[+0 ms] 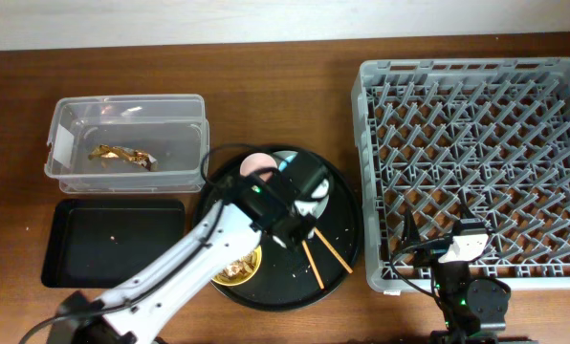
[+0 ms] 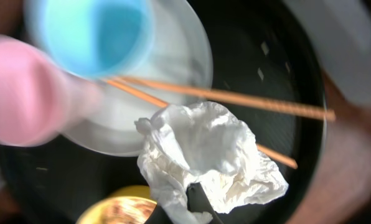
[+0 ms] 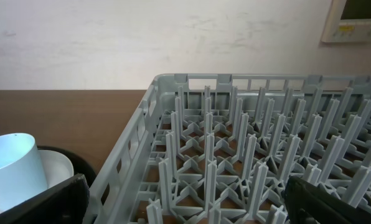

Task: Sort waste into correct bins and load items into the dishwasher rack
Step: 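Carry the tissue with the left gripper and drop it in the bin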

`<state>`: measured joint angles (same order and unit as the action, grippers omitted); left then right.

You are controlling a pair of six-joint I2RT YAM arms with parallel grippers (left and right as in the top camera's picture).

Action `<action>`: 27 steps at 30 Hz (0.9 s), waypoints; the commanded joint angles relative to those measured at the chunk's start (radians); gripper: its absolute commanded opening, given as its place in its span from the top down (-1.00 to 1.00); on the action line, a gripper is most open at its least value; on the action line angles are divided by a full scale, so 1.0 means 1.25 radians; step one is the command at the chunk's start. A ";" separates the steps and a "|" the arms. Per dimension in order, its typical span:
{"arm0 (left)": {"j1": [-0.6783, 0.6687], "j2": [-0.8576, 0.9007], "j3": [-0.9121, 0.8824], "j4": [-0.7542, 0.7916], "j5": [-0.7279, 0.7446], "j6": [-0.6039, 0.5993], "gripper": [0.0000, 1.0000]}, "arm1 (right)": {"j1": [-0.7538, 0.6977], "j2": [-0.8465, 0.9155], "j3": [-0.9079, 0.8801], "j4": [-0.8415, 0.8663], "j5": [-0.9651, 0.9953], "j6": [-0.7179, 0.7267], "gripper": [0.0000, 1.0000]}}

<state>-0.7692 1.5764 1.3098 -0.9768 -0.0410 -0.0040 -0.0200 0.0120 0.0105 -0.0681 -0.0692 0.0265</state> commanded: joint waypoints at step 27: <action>0.594 0.132 0.064 0.356 -0.042 -0.092 -0.97 | -0.005 -0.005 -0.004 -0.004 0.001 0.004 -0.97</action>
<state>-0.0311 1.8450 1.3727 -0.5270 -0.1013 -0.1211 -0.0200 0.0120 0.0105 -0.0681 -0.0696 0.0261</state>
